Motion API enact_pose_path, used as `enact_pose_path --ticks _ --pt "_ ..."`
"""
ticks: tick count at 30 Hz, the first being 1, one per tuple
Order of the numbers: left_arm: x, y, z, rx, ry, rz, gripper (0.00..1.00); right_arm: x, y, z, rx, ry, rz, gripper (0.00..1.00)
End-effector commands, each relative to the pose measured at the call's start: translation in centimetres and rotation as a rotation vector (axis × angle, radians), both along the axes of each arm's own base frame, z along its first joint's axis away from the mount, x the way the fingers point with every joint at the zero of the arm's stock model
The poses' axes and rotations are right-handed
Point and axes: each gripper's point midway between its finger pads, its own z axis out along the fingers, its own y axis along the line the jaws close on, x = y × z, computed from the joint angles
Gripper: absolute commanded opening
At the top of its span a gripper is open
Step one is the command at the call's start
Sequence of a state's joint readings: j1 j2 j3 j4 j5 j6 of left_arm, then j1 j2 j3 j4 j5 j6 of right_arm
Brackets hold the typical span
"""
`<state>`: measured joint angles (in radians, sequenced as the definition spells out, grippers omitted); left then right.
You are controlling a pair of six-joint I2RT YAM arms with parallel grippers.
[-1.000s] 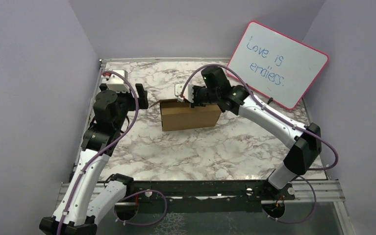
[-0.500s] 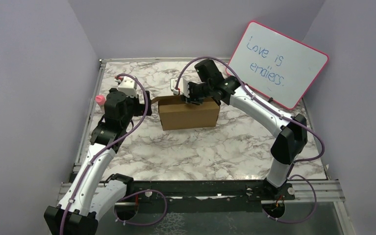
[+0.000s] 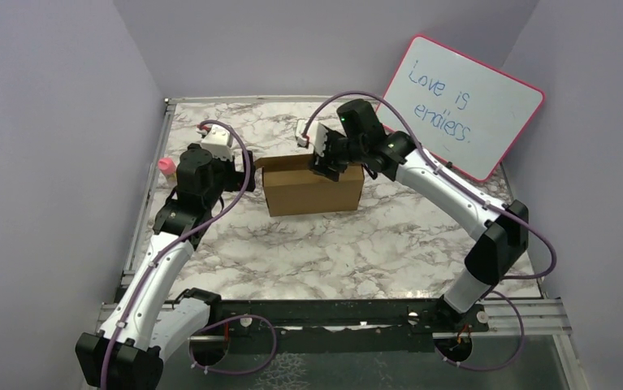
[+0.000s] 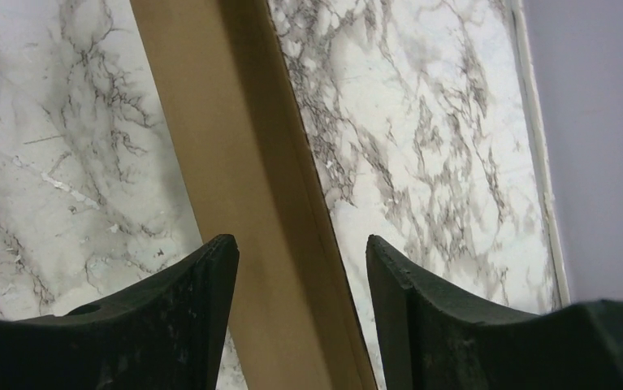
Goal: Fold the paper box
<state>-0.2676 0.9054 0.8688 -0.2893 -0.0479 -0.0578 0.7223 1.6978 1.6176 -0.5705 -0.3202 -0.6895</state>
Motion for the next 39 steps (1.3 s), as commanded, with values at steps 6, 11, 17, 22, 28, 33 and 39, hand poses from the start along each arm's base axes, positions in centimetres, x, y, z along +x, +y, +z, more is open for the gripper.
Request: enact_pose_path --ticks 6,11,17,22,28,33,39 --pt "0.9 -1.0 1.5 -0.043 -0.008 -0.069 0.98 0.7 -5.1 4.2 0.180 0.003 -0.227 0.64" --pt "1.4 -1.2 1.3 -0.068 0.011 -0.118 0.97 1.3 -8.5 3.7 0.223 0.079 -0.323 0.64" --pt "1.5 -2.2 1.4 -0.086 0.039 -0.223 0.93 1.5 -11.1 3.0 0.286 0.150 -0.378 0.63" --pt "1.5 -2.4 2.1 -0.087 0.056 -0.267 0.86 2.0 -12.8 2.4 0.325 0.161 -0.436 0.62" --pt "1.1 -3.0 1.3 -0.077 0.091 -0.318 0.80 2.0 -13.5 1.4 0.313 0.197 -0.493 0.56" --pt "1.0 -2.7 0.5 -0.074 0.128 -0.297 0.75 1.7 -14.0 1.0 0.323 0.208 -0.538 0.50" --pt "1.2 -2.5 -0.2 -0.043 0.142 -0.282 0.72 1.9 -14.4 0.2 0.335 0.224 -0.593 0.41"
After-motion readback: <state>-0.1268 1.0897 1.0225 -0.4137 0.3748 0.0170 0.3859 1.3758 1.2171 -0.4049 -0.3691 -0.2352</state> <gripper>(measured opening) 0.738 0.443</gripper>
